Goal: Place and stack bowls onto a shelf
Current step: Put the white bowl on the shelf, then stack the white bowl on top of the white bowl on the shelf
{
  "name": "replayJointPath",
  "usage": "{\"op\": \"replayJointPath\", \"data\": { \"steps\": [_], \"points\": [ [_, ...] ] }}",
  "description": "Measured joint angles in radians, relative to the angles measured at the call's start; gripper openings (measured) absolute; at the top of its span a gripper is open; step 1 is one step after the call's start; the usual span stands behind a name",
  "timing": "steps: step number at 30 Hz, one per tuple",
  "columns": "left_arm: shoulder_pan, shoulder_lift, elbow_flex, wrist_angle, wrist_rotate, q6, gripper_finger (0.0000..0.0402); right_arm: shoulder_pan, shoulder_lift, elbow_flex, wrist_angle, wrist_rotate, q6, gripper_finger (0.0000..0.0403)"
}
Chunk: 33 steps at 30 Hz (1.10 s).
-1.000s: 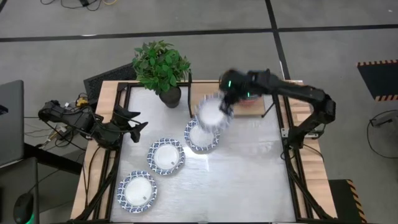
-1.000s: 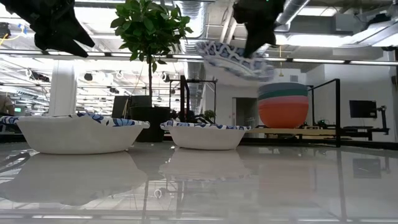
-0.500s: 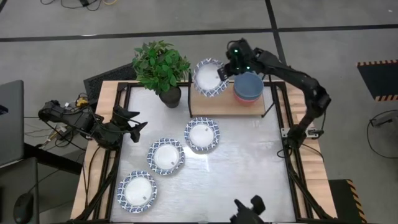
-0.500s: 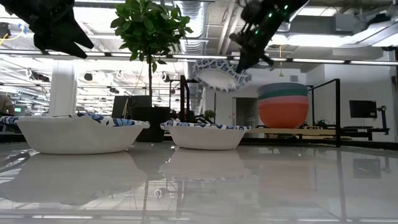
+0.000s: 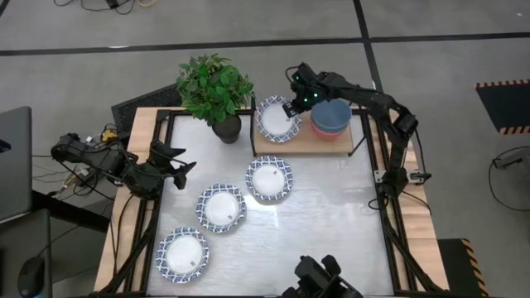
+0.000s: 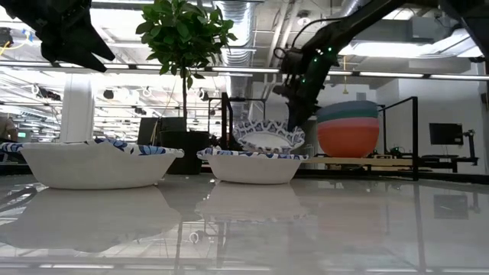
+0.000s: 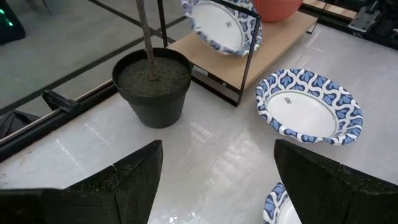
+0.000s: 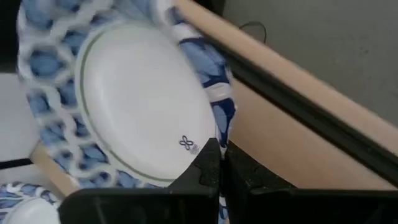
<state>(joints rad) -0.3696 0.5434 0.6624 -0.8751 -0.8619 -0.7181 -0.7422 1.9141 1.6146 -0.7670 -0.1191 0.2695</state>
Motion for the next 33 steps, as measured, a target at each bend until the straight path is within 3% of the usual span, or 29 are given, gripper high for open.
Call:
{"op": "replayJointPath", "data": {
  "steps": [6, 20, 27, 33],
  "points": [
    [0.0, 0.0, 0.0, 0.0, -0.001, 0.0, 0.0293, 0.0, 0.025, 0.0, -0.005, -0.018, -0.036, 0.0041],
    [0.0, 0.0, 0.0, 0.0, 0.0, -0.001, 0.0293, 0.022, 0.017, 0.089, -0.037, -0.014, -0.094, 0.0167],
    [0.0, 0.0, 0.0, -0.01, 0.001, -0.001, 0.0293, 0.053, 0.016, 0.295, -0.343, -0.007, -0.095, 0.0175],
    [0.0, 0.0, 0.0, -0.01, 0.001, -0.004, 0.0293, 0.225, 0.013, 0.362, -0.608, -0.001, -0.084, 0.017]
  ]
}}
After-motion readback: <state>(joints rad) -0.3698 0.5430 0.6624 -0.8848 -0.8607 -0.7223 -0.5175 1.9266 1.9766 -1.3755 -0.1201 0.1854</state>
